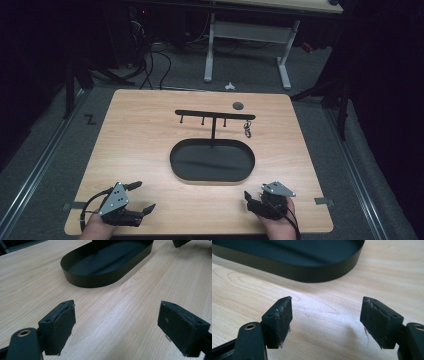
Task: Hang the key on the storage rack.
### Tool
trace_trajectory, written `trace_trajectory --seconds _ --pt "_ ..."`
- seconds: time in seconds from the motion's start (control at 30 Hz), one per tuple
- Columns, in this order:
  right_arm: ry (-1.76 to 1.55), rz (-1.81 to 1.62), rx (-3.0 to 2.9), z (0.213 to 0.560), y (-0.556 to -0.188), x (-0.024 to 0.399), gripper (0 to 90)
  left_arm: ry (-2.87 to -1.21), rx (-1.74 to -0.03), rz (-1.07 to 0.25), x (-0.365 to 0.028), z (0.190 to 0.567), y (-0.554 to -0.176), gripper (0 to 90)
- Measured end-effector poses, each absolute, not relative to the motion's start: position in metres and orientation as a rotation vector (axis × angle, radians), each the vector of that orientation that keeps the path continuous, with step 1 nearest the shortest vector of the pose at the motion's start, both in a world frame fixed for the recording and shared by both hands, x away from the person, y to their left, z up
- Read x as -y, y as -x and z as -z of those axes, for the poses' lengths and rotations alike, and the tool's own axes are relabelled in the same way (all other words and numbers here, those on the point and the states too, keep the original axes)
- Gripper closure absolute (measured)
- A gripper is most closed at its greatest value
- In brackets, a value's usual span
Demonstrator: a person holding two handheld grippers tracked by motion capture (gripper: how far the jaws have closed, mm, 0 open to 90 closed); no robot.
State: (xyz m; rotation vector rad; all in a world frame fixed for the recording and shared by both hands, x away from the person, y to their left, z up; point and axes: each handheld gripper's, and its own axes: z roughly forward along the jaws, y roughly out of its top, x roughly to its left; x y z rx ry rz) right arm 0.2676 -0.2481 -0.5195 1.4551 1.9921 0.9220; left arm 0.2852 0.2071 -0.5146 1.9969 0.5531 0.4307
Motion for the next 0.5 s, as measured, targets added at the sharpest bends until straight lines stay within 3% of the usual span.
trace_trajectory --seconds 0.5 --pt "-1.499 -0.938 -1.934 0.5227 -0.2701 0.2507 26.0 -1.994 -0.545 -0.433 -0.2094 0.5138 -0.2832 15.3"
